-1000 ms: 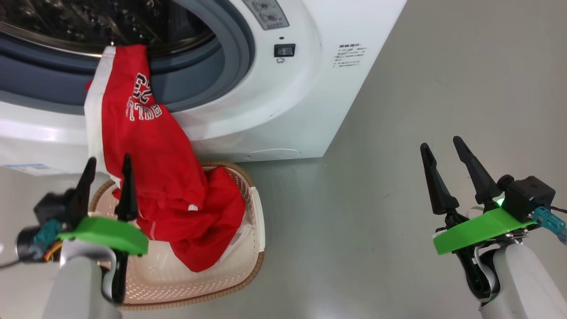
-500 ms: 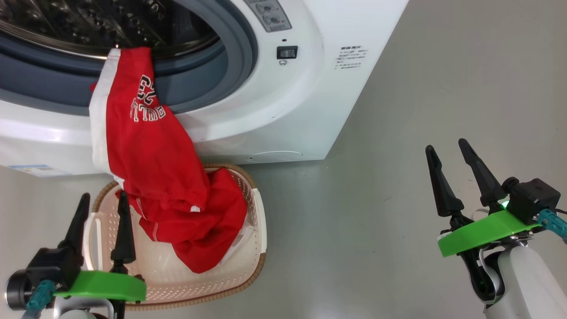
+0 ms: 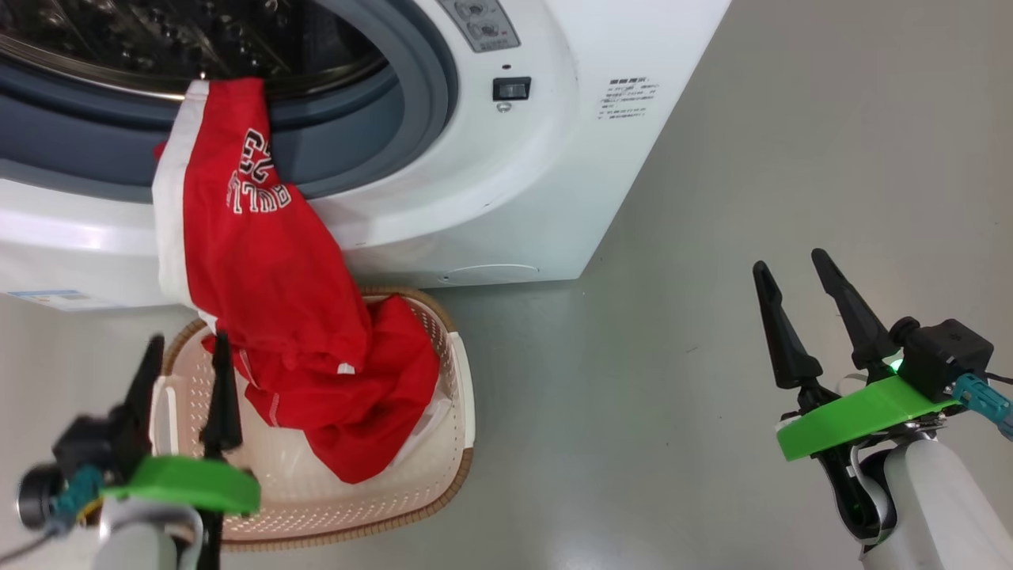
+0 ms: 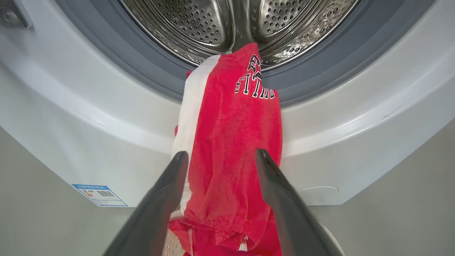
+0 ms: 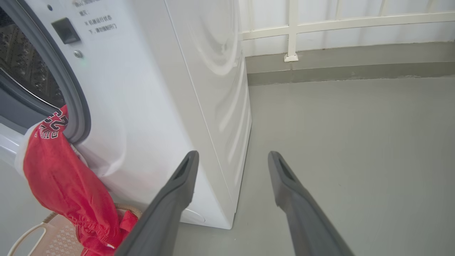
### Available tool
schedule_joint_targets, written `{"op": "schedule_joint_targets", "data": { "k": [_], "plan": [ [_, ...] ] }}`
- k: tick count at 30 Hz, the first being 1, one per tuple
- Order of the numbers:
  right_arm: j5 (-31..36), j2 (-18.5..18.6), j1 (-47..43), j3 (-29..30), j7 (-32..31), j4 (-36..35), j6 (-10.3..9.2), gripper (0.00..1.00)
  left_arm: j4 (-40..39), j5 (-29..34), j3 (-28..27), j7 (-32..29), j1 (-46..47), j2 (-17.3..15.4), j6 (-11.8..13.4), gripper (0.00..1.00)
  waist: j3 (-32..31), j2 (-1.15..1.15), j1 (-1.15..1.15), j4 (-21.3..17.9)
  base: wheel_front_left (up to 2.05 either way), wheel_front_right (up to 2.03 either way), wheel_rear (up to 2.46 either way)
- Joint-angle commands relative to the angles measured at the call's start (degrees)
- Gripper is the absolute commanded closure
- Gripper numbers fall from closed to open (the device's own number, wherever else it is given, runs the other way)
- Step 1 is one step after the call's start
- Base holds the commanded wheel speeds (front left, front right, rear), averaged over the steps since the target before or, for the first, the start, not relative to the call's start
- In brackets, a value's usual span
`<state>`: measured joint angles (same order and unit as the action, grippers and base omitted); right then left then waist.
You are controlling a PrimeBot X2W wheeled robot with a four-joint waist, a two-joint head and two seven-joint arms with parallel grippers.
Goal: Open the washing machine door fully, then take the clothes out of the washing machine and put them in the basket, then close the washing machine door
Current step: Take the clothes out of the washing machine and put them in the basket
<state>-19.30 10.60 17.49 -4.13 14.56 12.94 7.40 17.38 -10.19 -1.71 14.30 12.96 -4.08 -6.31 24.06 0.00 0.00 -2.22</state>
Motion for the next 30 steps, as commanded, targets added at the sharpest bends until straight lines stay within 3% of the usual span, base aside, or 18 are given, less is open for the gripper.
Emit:
{"op": "schedule_joint_targets", "data": {
  "k": [1, 17, 30],
  "plan": [
    [0.7, 0.2, -0.8, -1.4, 0.4, -1.3, 0.09, 0.00, 0.4, -0.3, -1.5, 0.7, 2.8, -1.9, -0.3, 0.00, 0.3, 0.00, 0.00, 0.0, 0.00, 0.00, 0.00],
    [0.7, -0.3, 1.1, -1.9, 0.4, -1.3, 0.09, 0.00, 24.9, -3.8, 3.7, 0.7, 24.5, -8.5, -1.1, 0.00, 2.9, 0.00, 0.00, -1.0, 0.00, 0.00, 0.00],
    [0.6, -0.6, 2.3, -2.3, 0.4, -1.3, 0.09, 0.00, 33.4, -13.2, 14.7, 0.7, 32.3, -11.9, -1.2, 0.00, 4.1, 0.00, 0.00, -1.7, 0.00, 0.00, 0.00]
  ]
}}
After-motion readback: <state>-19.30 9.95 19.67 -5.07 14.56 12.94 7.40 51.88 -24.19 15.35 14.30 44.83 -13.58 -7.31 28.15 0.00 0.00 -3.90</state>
